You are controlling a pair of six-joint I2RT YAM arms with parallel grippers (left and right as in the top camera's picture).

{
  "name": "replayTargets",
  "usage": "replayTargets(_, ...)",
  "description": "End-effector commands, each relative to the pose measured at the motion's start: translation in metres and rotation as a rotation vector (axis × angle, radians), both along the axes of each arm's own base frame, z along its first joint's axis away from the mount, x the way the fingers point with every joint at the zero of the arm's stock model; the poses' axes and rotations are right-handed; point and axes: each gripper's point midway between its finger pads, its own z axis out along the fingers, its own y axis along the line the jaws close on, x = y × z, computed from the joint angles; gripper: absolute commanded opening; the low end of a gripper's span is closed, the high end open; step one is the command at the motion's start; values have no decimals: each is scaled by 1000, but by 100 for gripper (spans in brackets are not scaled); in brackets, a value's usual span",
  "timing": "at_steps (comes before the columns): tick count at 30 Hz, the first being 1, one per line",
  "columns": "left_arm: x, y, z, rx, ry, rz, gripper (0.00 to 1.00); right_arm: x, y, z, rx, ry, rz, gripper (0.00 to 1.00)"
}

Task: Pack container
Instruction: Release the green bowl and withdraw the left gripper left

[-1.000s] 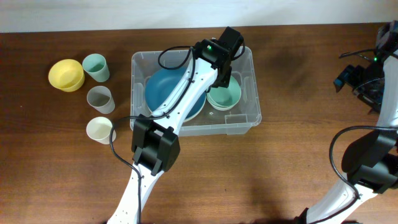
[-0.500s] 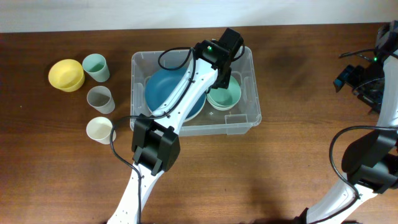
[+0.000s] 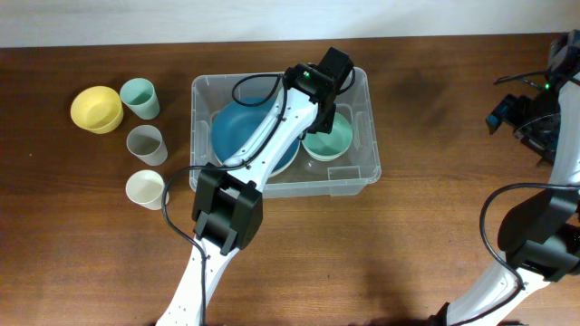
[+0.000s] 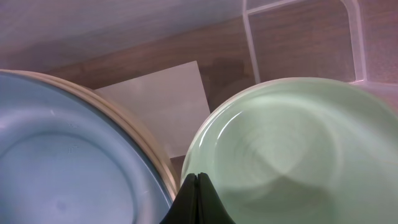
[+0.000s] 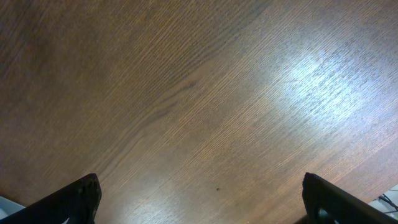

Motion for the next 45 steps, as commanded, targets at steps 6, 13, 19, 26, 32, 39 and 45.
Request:
replayTargets(6, 14, 0, 11, -10, -48, -2, 0, -2, -3, -1, -12, 11, -12, 99)
replayTargets(13, 33, 16, 125, -69, -272, 18, 22, -2, -3, -1, -12, 11, -12, 99)
replayTargets(19, 45, 123, 173, 48, -346, 244, 43, -2, -3, -1, -12, 11, -12, 99)
replayTargets(26, 39, 309, 158, 55, -213, 665, 99, -2, -3, -1, -12, 11, -12, 99)
replayTargets(32, 25, 416, 135, -191, -115, 882, 99, -2, -3, -1, -12, 11, -12, 99)
replayTargets(39, 23, 463, 91, -314, -37, 987, 99, -2, -3, -1, -12, 11, -12, 99)
replayTargets(45, 36, 473, 55, -326, -18, 1080, 99, -2, -3, -1, -12, 11, -12, 99)
